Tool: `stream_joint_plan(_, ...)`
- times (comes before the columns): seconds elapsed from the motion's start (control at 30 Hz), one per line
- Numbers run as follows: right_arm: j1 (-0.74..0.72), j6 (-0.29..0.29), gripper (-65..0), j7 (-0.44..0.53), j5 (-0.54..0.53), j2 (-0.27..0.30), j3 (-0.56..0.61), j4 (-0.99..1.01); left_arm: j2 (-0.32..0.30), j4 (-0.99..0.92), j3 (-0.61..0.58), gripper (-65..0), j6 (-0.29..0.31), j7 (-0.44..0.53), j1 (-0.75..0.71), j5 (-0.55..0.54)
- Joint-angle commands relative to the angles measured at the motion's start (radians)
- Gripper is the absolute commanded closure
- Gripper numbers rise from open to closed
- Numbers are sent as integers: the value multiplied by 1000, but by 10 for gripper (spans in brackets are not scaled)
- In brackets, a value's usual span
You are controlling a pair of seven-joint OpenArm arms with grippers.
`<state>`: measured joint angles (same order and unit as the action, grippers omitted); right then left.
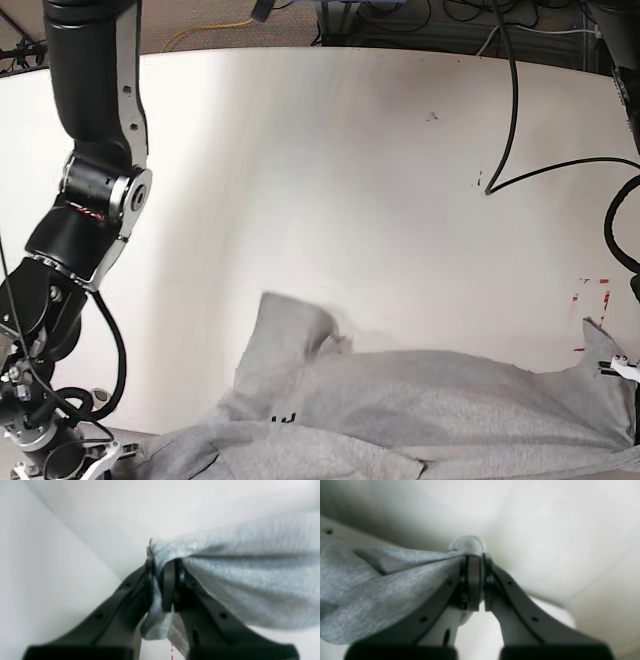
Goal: Fold the T-shirt properly
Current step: 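Lift the shirt with both grippers, shake it out, lay it flat, then drag the held shirt edges apart with both grippers to spread it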
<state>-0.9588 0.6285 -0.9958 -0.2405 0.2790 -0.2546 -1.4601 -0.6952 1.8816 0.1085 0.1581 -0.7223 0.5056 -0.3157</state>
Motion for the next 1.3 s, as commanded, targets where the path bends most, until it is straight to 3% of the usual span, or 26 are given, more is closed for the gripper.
stream_joint_plan(0.0, -58, -3, 0, 27, -16, 35, 42, -24, -19, 5, 7, 0, -13, 14, 41, 8)
stream_joint_plan(0.2, 41, -3, 0, 24, -18, 53, 45, -84, -16, 5, 12, 0, -13, 19, -61, 8)
stream_joint_plan(0.37, 240, -2, 0, 28, -18, 44, -22, -152, 42, 8, 64, 0, -1, 20, -230, 13)
stream_joint_plan(0.53, 424, -2, 0, 44, -47, 26, -70, -166, 108, -6, 165, 0, 108, 20, -396, 22)
stream_joint_plan(0.67, 567, -2, 0, 74, -99, 26, -94, -166, 156, -18, 187, 0, 159, 22, -497, 86)
stream_joint_plan(0.97, 837, -2, 0, 94, -173, 16, -111, -170, 303, -23, 244, 0, 323, 129, -710, 333)
stream_joint_plan(1.1, 917, -2, 0, 94, -201, 12, -162, -167, 371, -24, 296, 0, 412, 152, -757, 402)
stream_joint_plan(1.27, 967, -2, 0, 94, -198, 12, -167, -166, 398, -41, 353, 0, 489, 155, -792, 432)
